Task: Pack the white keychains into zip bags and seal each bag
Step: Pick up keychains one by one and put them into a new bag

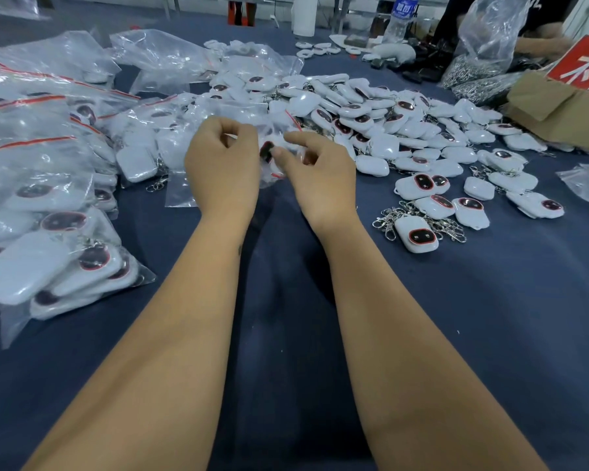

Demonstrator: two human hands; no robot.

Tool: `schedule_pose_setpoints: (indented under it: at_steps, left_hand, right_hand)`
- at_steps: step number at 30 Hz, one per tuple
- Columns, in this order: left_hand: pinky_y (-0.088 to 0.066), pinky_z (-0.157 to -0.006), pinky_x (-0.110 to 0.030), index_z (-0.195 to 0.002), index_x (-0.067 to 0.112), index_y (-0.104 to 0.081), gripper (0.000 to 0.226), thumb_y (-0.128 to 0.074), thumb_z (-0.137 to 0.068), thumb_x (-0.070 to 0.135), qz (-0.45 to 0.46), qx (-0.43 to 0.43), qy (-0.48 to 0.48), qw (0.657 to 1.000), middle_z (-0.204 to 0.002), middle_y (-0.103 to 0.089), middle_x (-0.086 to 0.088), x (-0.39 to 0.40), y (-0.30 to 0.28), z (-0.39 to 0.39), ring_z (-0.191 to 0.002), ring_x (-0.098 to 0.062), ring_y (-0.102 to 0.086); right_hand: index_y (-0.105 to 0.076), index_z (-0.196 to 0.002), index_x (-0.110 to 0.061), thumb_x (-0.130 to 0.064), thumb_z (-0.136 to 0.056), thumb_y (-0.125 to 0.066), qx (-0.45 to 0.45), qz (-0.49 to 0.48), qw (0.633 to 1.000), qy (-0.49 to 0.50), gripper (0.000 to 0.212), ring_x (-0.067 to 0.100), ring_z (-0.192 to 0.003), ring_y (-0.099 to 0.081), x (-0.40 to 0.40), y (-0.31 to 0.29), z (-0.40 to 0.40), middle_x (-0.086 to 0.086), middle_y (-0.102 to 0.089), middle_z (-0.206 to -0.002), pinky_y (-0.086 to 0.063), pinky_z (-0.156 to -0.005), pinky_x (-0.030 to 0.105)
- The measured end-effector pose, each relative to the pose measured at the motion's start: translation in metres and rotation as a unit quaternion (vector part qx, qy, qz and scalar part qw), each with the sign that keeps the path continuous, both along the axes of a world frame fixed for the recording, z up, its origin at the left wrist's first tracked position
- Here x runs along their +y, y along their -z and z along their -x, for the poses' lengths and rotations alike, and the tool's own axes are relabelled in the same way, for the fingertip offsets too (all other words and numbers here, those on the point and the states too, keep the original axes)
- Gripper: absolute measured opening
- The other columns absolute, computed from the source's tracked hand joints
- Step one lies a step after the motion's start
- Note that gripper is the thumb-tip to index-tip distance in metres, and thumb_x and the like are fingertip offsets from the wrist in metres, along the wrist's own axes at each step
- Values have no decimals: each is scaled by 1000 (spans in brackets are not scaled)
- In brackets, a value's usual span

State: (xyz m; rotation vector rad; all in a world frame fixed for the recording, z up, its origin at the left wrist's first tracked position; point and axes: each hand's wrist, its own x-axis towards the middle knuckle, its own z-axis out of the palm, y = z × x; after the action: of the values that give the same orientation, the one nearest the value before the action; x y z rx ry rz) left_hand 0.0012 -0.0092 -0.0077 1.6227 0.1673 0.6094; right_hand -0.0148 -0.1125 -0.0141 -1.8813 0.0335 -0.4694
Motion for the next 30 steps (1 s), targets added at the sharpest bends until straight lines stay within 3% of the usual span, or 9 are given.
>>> schedule_pose_setpoints:
  at_steps: [2,4,8,12,16,19,23,27,30]
  left_hand:
    - [-36,-54,-11,-67,29,-51,16,-54,-82,22,-7,-23,-14,1000,-60,-50,12,1,-1,0,-52,1,-45]
    - [-36,-55,-12,-68,28,-51,20,-54,-84,17,26,-23,-19,999,-63,-49,12,2,-2,-2,-53,0,-42]
    - [-34,-57,-9,-69,24,-48,25,-52,-88,8,130,-60,-104,984,-65,-44,12,9,-8,-4,-50,5,-40]
    - [-34,-59,-11,-77,29,-45,23,-50,-87,10,64,-156,-80,983,-61,-40,16,8,-9,2,-54,3,-39]
    - [-35,-51,-12,-82,30,-50,18,-51,-84,12,-144,-62,59,986,-59,-48,12,-3,5,1,-52,4,-46]
    - [-35,-53,-22,-89,24,-54,9,-53,-85,17,-224,19,113,968,-66,-54,9,-5,15,-4,-57,-2,-48]
    - [-35,-56,-23,-92,21,-57,7,-53,-87,20,-238,63,119,962,-77,-57,10,-3,18,-7,-66,-7,-52]
    - [-35,-57,-23,-97,17,-60,12,-51,-89,20,-249,73,128,957,-76,-56,10,-4,19,-8,-72,-14,-53]
    - [-35,-56,-24,-116,20,-49,27,-50,-89,16,-245,65,123,959,-75,-54,10,-5,18,-6,-69,-12,-53]
  right_hand:
    - [-73,-112,-20,-24,-93,-65,-24,-47,999,-10,20,-6,-72,-53,3,-4,2,-12,-68,-91,-47,-78,9]
    - [-72,-100,-22,-16,-97,-57,-58,-111,992,9,17,2,-78,-59,4,-9,3,-11,-69,-86,-52,-87,24]
    - [-67,-96,-23,-10,-94,-47,-43,-151,977,142,25,10,-74,-55,-12,-9,-2,-8,-64,-85,-46,-73,28]
    - [-61,-126,-20,-4,-94,-37,34,-38,985,164,43,9,-103,-55,-25,-4,-9,-2,-61,-128,-39,-83,23]
    - [-48,-143,-17,-1,-91,-40,43,149,981,114,55,23,-134,-40,-23,2,-10,6,-45,-146,-33,-109,33]
    - [-37,-149,-31,-12,-93,-43,106,279,952,73,60,28,-146,-17,-22,5,-8,8,-18,-162,-19,-117,40]
    - [-52,-139,-28,-17,-94,-39,157,352,922,45,48,29,-149,-9,-21,6,-7,10,-8,-165,-13,-118,41]
    - [-57,-132,-17,-15,-93,-39,151,370,914,76,42,29,-144,-21,-20,5,-5,8,-16,-164,-20,-112,40]
    - [-57,-127,-12,-15,-93,-40,152,391,903,89,38,30,-140,-27,-19,6,-5,7,-19,-163,-24,-108,40]
